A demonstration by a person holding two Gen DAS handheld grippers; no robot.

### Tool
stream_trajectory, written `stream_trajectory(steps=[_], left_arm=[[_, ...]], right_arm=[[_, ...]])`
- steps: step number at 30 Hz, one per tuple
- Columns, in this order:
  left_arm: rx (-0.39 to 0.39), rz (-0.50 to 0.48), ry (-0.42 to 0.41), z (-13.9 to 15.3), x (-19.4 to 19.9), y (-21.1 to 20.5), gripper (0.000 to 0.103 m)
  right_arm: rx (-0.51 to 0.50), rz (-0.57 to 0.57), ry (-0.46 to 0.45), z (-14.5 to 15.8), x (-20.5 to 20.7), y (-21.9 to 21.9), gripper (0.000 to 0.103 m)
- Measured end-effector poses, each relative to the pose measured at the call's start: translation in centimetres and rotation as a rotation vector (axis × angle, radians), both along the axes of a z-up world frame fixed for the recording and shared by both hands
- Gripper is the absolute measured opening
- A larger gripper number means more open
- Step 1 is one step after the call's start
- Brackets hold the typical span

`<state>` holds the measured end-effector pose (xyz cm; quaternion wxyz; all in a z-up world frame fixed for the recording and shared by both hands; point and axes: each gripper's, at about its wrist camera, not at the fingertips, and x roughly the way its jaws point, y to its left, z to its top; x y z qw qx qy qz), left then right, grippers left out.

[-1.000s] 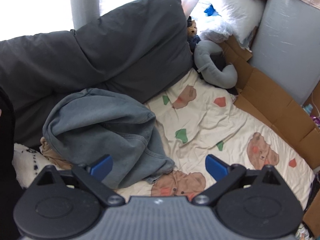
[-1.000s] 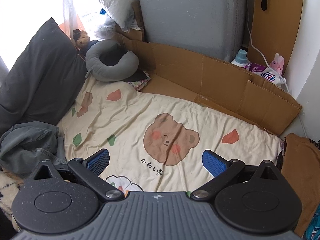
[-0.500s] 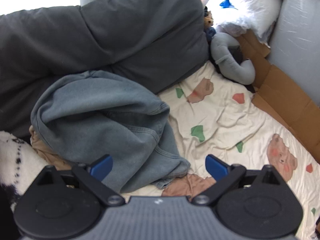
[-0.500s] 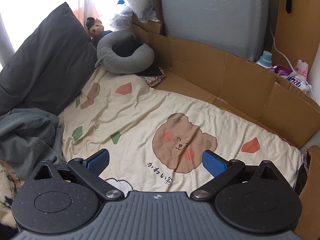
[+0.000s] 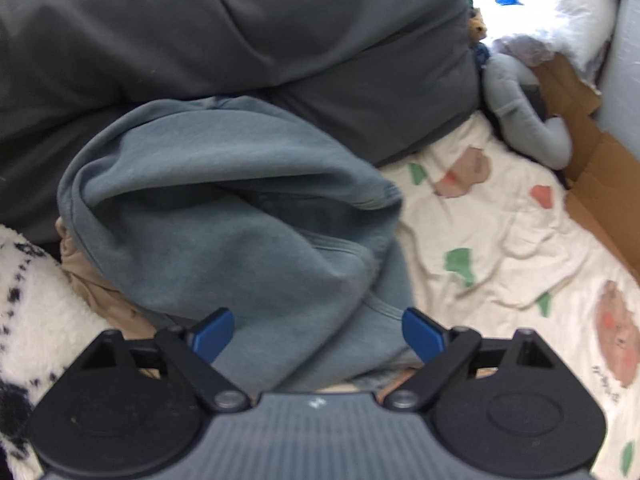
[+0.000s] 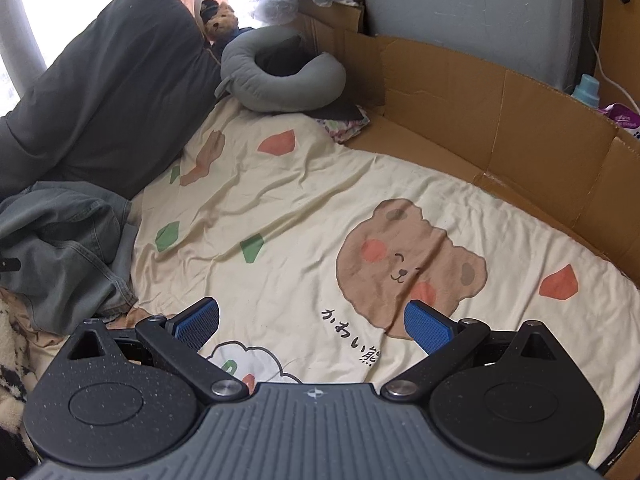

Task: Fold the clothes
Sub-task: 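Move the left tool toward the blue denim jeans by the pillow, then close the left gripper on the blue jeans and lift them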

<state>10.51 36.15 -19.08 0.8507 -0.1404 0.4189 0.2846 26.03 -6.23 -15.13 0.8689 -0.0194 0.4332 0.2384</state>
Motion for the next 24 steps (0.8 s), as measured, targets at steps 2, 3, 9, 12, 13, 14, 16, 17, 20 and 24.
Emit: stream_trajectory(steps=[2,3,9,12,13,14,16,17,20,24], left_arm=[[0.033,0.022,-0.001,-0.6,-0.4,0.7,0.090],[0.050,0.034,-0.004,-0.9,-0.6,1.1,0.090],[0.141,0.110,-0.042,-0.7,-2.0,3.6,0.090],[0.161,0.159,-0.043,-0.5,-2.4,5.5,0.090],[0.169,0.172,-0.042,-0.6,-2.5,6.1,0.090],[0.179,0.186,-0.047,-0.7,-2.8,6.7,0.090],[0.197,0.214,-0.058,-0.9,-3.4,8.0,0.090],[0.197,0.220,-0.069,-1.1,-3.7,8.7,0.090],[0.205,0.226,-0.095,-1.7,-4.3,10.5,0.089],[0.198,0.243,-0.115,-2.4,-4.7,12.3,0.086]], right_arm=[[-0.001,0.012,0.006,-1.1,-0.1,0.2,0.101],[-0.001,0.016,0.012,-1.6,-0.1,0.3,0.102],[-0.005,0.037,0.038,-4.4,-0.5,1.1,0.101],[-0.010,0.049,0.048,-5.6,-0.6,1.6,0.101],[-0.015,0.056,0.048,-5.9,-0.7,1.8,0.101],[-0.016,0.062,0.047,-6.1,-0.8,2.0,0.101],[-0.012,0.073,0.042,-6.4,-1.0,2.3,0.101],[-0.014,0.077,0.040,-6.6,-1.1,2.4,0.101],[-0.013,0.091,0.035,-7.1,-1.3,2.7,0.101],[-0.028,0.098,0.034,-8.0,-1.6,3.0,0.101]])
